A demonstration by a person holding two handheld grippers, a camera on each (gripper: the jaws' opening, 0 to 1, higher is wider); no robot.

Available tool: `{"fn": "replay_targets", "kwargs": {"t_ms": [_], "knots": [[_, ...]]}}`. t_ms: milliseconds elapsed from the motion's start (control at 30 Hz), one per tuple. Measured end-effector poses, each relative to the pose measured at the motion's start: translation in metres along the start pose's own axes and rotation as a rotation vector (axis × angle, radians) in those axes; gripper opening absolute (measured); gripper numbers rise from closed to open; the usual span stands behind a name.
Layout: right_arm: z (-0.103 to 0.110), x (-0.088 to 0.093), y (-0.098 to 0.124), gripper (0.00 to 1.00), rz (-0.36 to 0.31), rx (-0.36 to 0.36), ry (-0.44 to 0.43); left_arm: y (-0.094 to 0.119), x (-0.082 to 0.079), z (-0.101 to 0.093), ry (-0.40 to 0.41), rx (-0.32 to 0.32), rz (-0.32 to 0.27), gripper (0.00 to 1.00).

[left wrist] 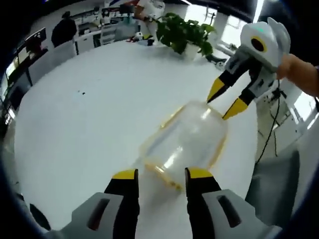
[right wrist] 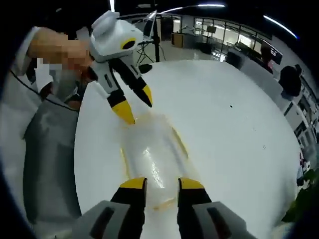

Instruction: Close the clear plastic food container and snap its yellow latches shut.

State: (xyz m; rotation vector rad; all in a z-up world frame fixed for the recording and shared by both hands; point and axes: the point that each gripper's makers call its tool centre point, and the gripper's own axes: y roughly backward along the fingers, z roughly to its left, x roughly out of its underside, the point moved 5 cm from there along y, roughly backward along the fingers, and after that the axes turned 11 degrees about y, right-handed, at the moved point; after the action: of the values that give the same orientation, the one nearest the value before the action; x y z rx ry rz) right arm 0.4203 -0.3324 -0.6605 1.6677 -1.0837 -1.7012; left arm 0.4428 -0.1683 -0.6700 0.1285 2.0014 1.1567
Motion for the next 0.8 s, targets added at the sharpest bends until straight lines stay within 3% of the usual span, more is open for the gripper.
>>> {"fn": "replay_targets", "kwargs": {"t_ms": [133, 233, 367, 467, 567, 800], "knots": [[-0.001, -0.019, -0.001, 0.18, -0.085, -0.033, 0.047, 0.0, -0.013, -0.012, -0.08, 0.054, -0.017, 0.29], [-0.003, -0.026, -0.003, 0.18, -0.09, -0.034, 0.078, -0.003, -0.019, -0.026, -0.146, 0.109, -0.017, 0.18], [-0.01, -0.026, -0.013, 0.17, -0.076, -0.035, 0.081, -0.014, -0.023, -0.037, -0.287, 0.095, 0.013, 0.14], [-0.012, -0.025, -0.019, 0.16, -0.063, -0.051, 0.081, -0.022, -0.024, -0.05, -0.263, 0.138, 0.006, 0.11], [-0.012, -0.028, -0.024, 0.17, -0.061, -0.069, 0.094, -0.029, -0.02, -0.059, -0.292, 0.166, 0.019, 0.11], [-0.019, -0.026, -0.033, 0.16, -0.044, -0.09, 0.103, -0.037, -0.01, -0.066, -0.317, 0.19, 0.048, 0.09]]}}
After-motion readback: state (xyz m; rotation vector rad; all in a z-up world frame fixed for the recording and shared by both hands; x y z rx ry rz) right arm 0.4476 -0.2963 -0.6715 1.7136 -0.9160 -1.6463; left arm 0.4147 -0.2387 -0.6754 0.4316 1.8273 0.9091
